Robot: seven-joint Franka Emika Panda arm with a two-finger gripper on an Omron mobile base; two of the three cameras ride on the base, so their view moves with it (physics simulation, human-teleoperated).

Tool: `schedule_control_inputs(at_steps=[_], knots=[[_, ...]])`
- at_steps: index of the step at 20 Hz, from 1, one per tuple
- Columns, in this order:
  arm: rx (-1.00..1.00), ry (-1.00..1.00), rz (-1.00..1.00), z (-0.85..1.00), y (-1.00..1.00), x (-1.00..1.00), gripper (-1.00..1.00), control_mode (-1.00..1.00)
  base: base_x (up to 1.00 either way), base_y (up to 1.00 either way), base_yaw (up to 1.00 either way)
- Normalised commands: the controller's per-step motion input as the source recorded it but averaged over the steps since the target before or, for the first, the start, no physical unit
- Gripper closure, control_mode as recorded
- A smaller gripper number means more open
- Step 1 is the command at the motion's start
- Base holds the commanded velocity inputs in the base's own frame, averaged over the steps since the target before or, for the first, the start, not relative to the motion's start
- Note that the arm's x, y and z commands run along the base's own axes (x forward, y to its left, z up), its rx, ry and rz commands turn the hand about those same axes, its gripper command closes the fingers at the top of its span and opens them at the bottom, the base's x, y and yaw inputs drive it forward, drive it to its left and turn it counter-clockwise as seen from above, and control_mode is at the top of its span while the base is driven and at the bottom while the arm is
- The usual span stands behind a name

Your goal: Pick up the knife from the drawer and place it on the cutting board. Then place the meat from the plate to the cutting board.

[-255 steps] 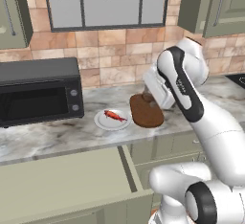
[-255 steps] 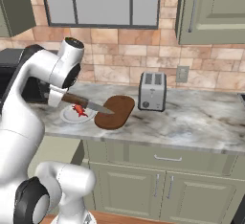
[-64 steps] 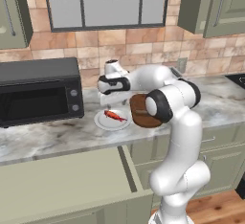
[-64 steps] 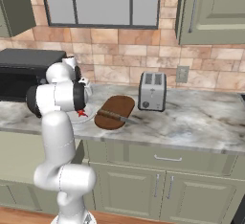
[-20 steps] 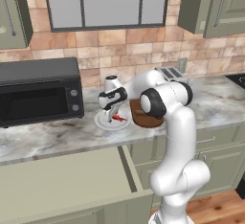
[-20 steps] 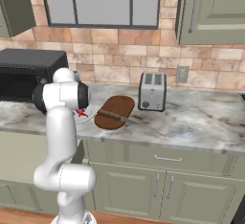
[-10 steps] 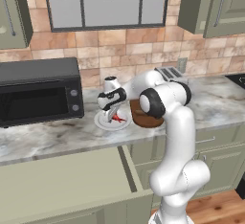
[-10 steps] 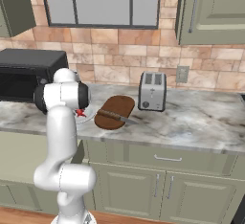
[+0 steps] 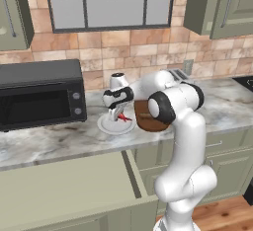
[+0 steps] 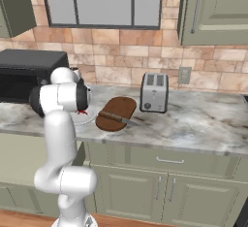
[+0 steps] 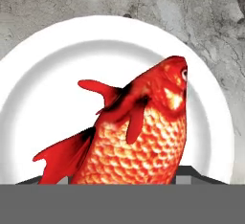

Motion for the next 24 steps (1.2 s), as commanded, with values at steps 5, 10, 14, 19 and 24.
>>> schedule_control_inputs(at_steps=[5, 10, 14, 19, 24], knots=[[0.01, -0.13, 0.00, 0.66, -0.32, 0.00, 1.00, -1.00, 0.00, 0.00, 0.00], [0.00, -0.13, 0.02, 0.51, -0.35, 0.00, 1.00, -1.00, 0.00, 0.00, 0.00], [0.00, -0.09, 0.04, 0.31, -0.38, 0.00, 1.00, -1.00, 0.00, 0.00, 0.00], [0.00, -0.02, 0.05, 0.23, -0.44, 0.08, 1.00, -1.00, 0.00, 0.00, 0.00], [0.00, 0.00, 0.05, 0.19, -0.51, 0.19, 1.00, -1.00, 0.00, 0.00, 0.00]])
